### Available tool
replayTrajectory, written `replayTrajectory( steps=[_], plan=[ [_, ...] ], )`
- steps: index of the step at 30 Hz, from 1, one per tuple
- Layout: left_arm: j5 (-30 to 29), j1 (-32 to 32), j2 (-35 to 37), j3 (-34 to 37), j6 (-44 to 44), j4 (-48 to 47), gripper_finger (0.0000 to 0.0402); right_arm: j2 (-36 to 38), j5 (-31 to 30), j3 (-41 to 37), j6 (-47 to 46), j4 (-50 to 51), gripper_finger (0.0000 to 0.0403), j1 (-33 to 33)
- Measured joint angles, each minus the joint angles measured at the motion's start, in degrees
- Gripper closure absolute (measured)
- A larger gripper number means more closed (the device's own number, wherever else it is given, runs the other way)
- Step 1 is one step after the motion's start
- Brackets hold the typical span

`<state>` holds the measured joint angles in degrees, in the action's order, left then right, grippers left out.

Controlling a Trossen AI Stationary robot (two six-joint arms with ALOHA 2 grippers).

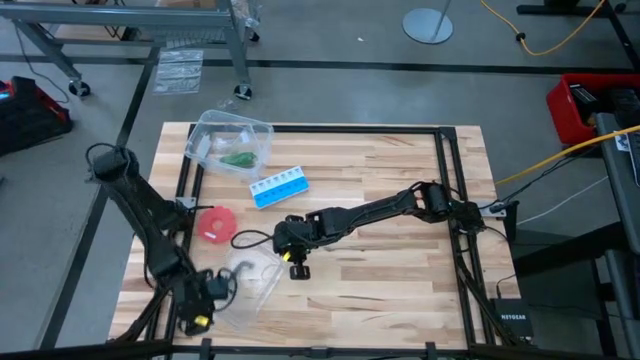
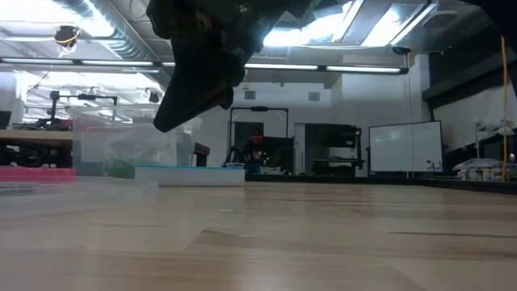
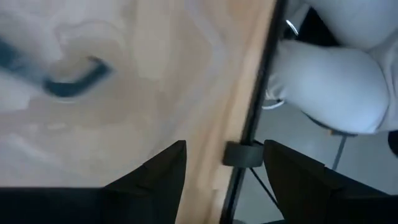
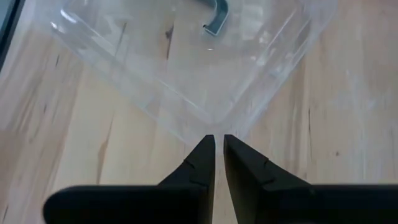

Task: Roll bandage
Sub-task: Close the transparent container

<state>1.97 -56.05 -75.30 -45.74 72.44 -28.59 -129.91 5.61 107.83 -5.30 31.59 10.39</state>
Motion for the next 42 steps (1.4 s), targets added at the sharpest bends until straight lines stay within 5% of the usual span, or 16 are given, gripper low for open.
replayTrajectory(
  steps=[5, 11, 21, 32, 42],
  plan=[
    [-0.23, -3.34, -9.24, -0.04, -0.51, 6.45, 0.0196, 0.00, 0.03, 0.00, -0.24, -0.98, 0.0363, 0.02],
    [-7.52, -4.13, -16.75, -0.47, -4.23, 7.38, 0.0196, 0.00, 2.63, 0.00, -1.69, -2.13, 0.0363, 0.07],
    [-16.80, -3.99, -18.44, -0.33, -13.80, 6.38, 0.0202, 0.00, 3.19, 0.00, -5.05, -2.12, 0.0363, 0.11],
    [-17.35, -1.55, -20.65, -0.28, -17.26, 5.28, 0.0257, 0.00, 6.21, 0.00, -5.13, -5.74, 0.0363, 0.11],
    [-19.58, -1.55, -20.82, -0.10, -15.14, 6.24, 0.0263, 0.00, 7.08, 0.00, -5.13, -6.65, 0.0363, 0.11]
  ],
)
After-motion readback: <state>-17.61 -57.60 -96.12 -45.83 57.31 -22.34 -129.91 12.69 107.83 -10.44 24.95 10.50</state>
